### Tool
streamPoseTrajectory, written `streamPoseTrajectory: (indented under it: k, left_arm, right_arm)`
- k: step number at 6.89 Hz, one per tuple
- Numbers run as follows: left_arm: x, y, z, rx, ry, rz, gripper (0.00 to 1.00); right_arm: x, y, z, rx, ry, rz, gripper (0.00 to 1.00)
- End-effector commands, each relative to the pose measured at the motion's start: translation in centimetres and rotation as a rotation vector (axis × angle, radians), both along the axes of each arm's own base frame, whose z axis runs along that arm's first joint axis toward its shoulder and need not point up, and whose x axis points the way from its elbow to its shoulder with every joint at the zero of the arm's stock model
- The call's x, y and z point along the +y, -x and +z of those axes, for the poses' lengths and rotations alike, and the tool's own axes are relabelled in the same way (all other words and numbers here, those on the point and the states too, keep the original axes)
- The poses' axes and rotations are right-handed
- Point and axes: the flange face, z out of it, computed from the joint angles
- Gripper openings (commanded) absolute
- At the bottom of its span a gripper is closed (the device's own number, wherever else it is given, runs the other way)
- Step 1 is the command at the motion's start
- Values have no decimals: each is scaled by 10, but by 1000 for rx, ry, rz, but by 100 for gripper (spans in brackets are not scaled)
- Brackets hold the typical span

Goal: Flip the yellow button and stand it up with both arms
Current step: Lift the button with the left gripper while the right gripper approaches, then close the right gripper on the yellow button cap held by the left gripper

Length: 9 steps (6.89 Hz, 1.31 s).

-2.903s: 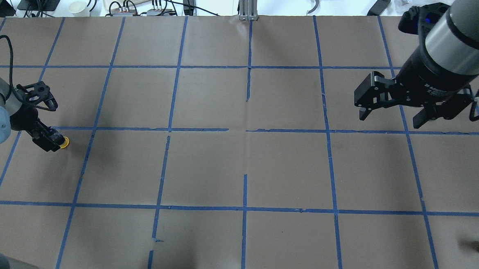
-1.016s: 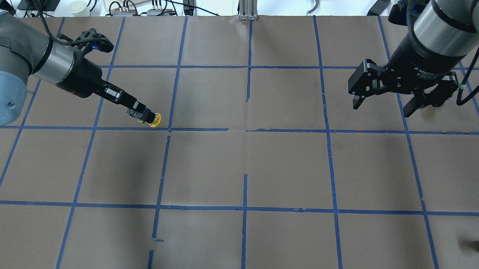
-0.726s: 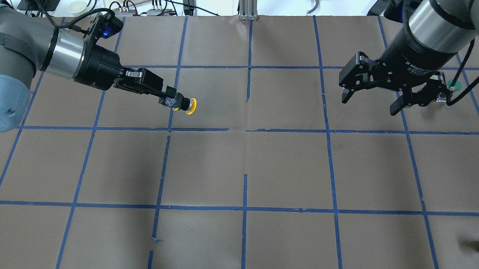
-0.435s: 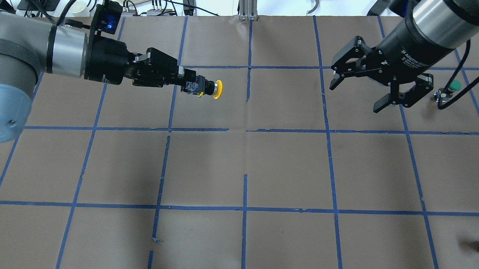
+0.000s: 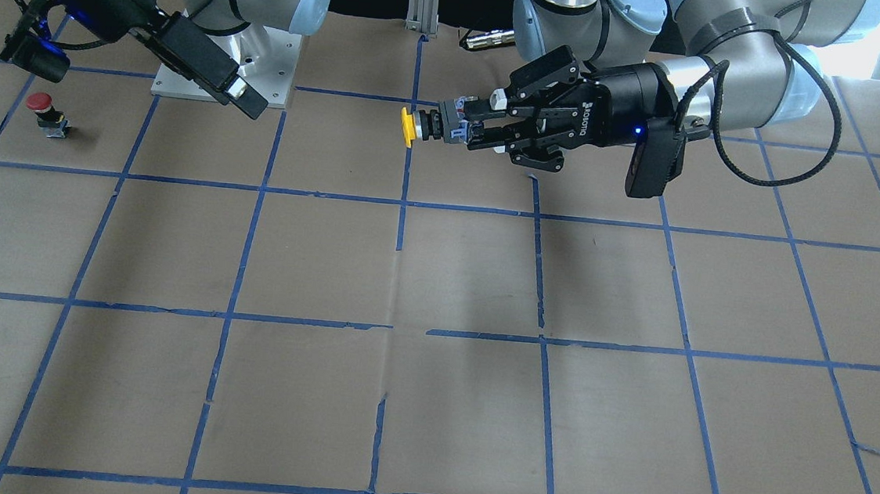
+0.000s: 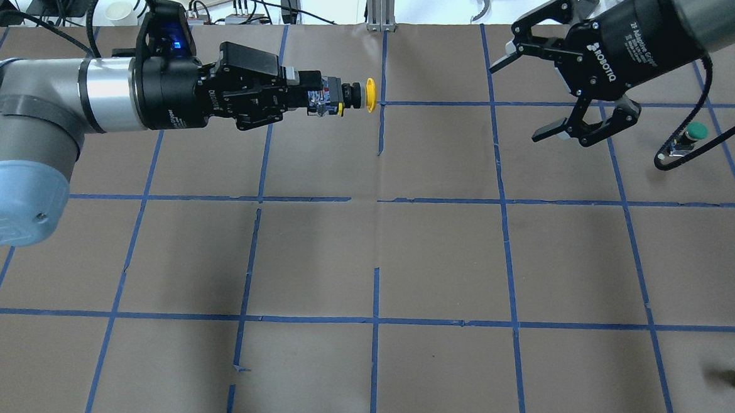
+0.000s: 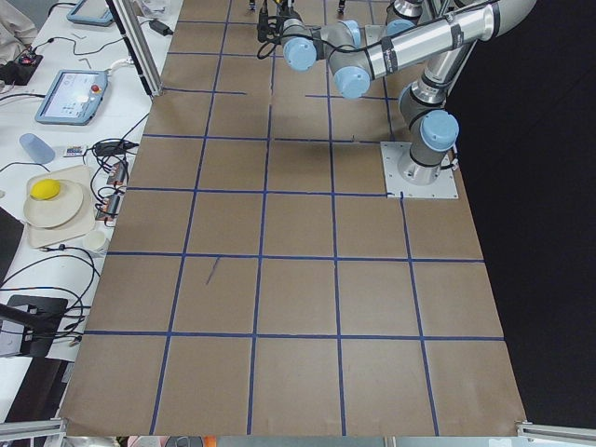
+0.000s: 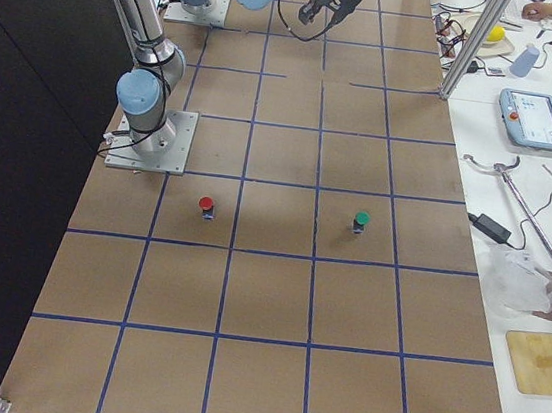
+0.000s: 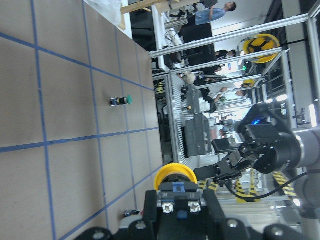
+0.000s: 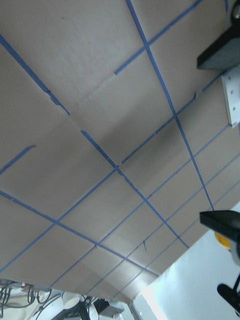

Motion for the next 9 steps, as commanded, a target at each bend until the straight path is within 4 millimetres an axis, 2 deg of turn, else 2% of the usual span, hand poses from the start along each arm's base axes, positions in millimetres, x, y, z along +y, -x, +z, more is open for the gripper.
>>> streamPoseTrajectory:
  k: [1,2,3,4,5,6,9]
  left_arm:
    - [0,14,-2,115,-24,-11,33]
    - [1,28,-10,118,-41,-42,33]
    - [1,32,-12,118,-51,-50,33]
    - [2,33,-13,121,-71,-51,33]
    - [2,33,-13,121,-77,-53,33]
    - [3,34,-13,121,-80,-54,33]
    - [3,34,-14,123,-82,-54,33]
  right_arm:
    - [-1,-14,14,-242,-113,-140,100]
    - [-3,-20,15,-307,-177,-183,99]
    - [-3,-24,17,-348,-188,-184,99]
    - [0,-32,4,-351,-213,-171,99]
    - [8,-48,-17,-350,-246,-142,99]
    - [11,-53,-28,-347,-263,-136,99]
    - [11,-55,-28,-379,-298,-155,99]
